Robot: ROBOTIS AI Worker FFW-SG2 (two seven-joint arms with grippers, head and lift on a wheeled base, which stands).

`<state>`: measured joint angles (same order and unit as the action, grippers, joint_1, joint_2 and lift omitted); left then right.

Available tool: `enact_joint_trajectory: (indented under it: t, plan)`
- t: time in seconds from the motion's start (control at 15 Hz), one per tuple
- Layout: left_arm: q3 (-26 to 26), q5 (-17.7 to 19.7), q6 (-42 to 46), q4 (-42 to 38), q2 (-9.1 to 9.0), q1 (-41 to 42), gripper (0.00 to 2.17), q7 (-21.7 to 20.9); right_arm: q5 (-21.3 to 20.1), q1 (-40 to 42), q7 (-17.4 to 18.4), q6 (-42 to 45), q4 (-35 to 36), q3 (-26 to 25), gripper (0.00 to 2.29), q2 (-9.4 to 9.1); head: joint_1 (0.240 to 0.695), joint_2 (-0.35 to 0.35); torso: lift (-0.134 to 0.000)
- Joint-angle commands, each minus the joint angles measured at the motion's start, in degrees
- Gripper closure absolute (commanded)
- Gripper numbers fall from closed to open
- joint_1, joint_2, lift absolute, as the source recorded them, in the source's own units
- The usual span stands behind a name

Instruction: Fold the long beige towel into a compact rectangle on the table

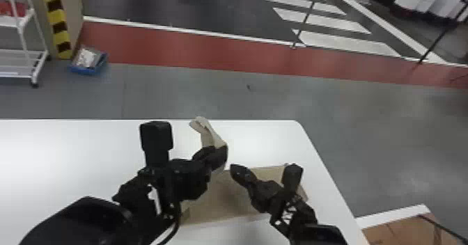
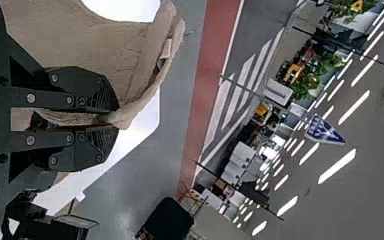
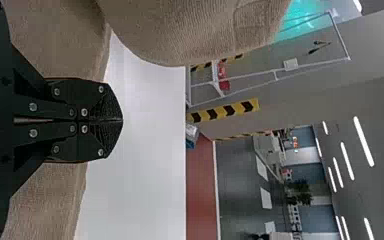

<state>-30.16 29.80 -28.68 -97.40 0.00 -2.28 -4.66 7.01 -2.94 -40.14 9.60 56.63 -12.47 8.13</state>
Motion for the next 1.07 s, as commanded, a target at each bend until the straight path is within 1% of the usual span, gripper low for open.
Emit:
enact_joint_trajectory:
  t: [0.0, 0.07, 0.2, 0.27, 0.33, 0.4, 0.47, 0.53, 0.6, 0.67, 0.73, 0.8, 1.0]
  plan:
    - [-1.9, 0.2, 3.0, 2.0, -0.15, 0.0, 1.01, 0.4, 3.7, 0.4, 0.0, -0.1, 0.8, -1.2, 1.51, 2.42, 0.695, -0.35, 0.0]
    - [-2.6, 0.3, 4.8, 3.5, -0.15, 0.0, 1.01, 0.4, 5.0, 1.0, 0.0, -0.2, 1.9, -2.2, 1.51, 3.21, 0.695, -0.35, 0.0]
    - [-2.9, 0.6, 5.0, 6.3, -0.15, -0.3, 1.01, -1.0, 6.5, 2.2, 0.0, -1.1, 3.7, -4.6, 1.51, 4.27, 0.695, -0.35, 0.0]
    - [-3.0, 0.8, 5.3, 7.8, -0.15, -0.6, 1.01, -2.1, 8.0, 2.7, 0.0, -1.1, 3.9, -4.8, 1.51, 5.5, 0.695, -0.35, 0.0]
    - [-3.0, 1.0, 5.9, 8.9, -0.15, -0.7, 1.01, -3.3, 9.0, 3.0, -0.1, -1.1, 3.9, -5.1, 1.51, 6.2, 0.695, -0.35, 0.0]
    - [-2.4, 2.7, 7.1, 10.3, -0.15, -0.8, 1.01, -5.4, 9.1, 3.3, -0.1, -1.3, 4.4, -5.8, 1.51, 6.2, 0.695, -0.35, 0.0]
    - [-1.8, 6.0, 8.9, 12.3, -0.15, -1.1, 1.01, -7.9, 9.4, 4.1, -0.1, -1.8, 5.6, -6.2, 1.5, 6.2, 0.695, -0.35, 0.0]
    - [-1.5, 8.8, 10.3, 14.3, -0.15, -1.6, 1.01, -9.3, 10.1, 5.1, -0.1, -2.7, 7.0, -6.4, 1.5, 6.2, 0.695, -0.35, 0.0]
    - [-1.7, 11.7, 13.9, 17.2, -0.15, -2.3, 1.01, -9.9, 10.3, 6.2, -0.1, -3.4, 8.5, -7.0, 1.5, 5.94, 0.695, -0.35, 0.0]
    - [-2.6, 13.7, 16.1, 20.3, -0.15, -3.3, 0.94, -10.5, 10.3, 6.9, -0.1, -5.5, 10.9, -7.7, 1.5, 5.76, 0.695, -0.35, 0.0]
    - [-3.9, 15.4, 18.0, 23.0, -0.15, -4.3, 0.71, -11.3, 10.3, 7.9, -0.1, -7.3, 12.9, -8.6, 1.5, 5.41, 0.695, -0.35, 0.0]
    - [-5.9, 17.9, 20.6, 26.4, -0.15, -5.7, 0.65, -11.8, 10.3, 8.7, -0.1, -8.2, 14.4, -9.2, 1.5, 4.97, 0.695, -0.35, 0.0]
    - [-7.4, 19.2, 20.8, 34.8, -0.15, -8.4, 0.64, -16.7, 10.4, 9.4, -0.2, -8.9, 15.3, -10.8, 1.5, 4.88, 0.695, -0.35, 0.0]
